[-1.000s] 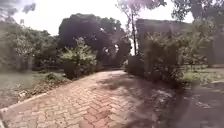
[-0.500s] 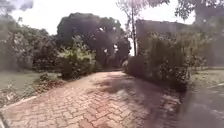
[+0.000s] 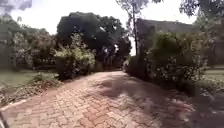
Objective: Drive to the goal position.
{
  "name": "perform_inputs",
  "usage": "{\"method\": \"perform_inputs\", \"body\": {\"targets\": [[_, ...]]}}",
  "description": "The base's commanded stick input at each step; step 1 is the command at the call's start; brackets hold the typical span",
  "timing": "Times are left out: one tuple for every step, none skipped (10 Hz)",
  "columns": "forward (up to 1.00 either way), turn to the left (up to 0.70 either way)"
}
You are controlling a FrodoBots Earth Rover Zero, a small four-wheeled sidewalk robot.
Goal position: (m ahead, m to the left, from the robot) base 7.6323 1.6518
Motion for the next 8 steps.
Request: {"method": "perform_inputs", "body": {"targets": [[0.7,0.0],[0.7,0.0],[0.7,0.0],[0.7,0.0],[0.7,0.0],[0.7,0.0],[0.7,0.0],[0.7,0.0]]}}
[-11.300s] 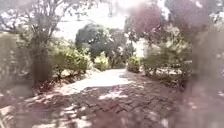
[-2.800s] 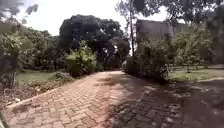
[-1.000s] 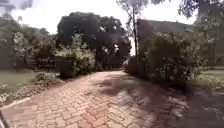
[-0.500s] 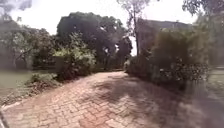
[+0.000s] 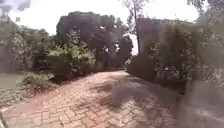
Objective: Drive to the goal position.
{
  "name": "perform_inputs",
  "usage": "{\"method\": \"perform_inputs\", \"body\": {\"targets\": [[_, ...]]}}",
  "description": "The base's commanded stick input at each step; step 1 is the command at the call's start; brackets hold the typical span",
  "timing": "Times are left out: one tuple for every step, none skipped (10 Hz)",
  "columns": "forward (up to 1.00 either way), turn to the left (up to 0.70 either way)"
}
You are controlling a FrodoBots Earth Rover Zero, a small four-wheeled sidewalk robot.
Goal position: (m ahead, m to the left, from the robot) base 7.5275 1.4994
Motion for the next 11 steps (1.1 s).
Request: {"method": "perform_inputs", "body": {"targets": [[0.7,0.0],[0.7,0.0],[0.7,0.0],[0.7,0.0],[0.7,0.0],[0.7,-0.35],[0.7,-0.35],[0.7,-0.34],[0.7,-0.23],[0.7,-0.13],[0.7,-0.06]]}}
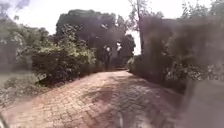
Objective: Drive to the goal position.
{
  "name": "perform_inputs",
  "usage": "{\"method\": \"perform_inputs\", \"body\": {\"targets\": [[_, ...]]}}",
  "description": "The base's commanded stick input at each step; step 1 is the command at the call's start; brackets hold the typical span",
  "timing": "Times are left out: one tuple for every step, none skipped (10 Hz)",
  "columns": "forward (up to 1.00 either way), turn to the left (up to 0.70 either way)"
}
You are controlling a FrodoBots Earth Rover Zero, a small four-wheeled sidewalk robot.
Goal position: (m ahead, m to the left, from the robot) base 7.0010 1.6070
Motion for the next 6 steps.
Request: {"method": "perform_inputs", "body": {"targets": [[0.7,0.0],[0.7,0.0],[0.7,0.0],[0.7,0.0],[0.7,0.0],[0.7,0.0]]}}
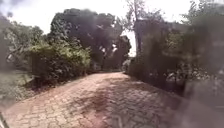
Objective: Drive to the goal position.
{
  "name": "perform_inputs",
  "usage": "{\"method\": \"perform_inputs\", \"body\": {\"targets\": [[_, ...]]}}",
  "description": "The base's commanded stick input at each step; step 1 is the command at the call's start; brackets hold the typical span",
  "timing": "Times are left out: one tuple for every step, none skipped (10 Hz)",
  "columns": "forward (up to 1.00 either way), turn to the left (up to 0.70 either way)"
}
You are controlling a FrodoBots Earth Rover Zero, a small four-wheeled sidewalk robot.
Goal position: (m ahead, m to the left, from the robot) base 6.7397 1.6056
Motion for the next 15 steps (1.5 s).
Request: {"method": "perform_inputs", "body": {"targets": [[0.7,-0.35],[0.7,-0.35],[0.7,-0.31],[0.7,-0.2],[0.7,0.0],[0.7,0.0],[0.7,0.0],[0.7,0.0],[0.7,0.0],[0.7,0.0],[0.7,0.0],[0.7,0.0],[0.7,0.0],[0.7,0.0],[0.7,0.18]]}}
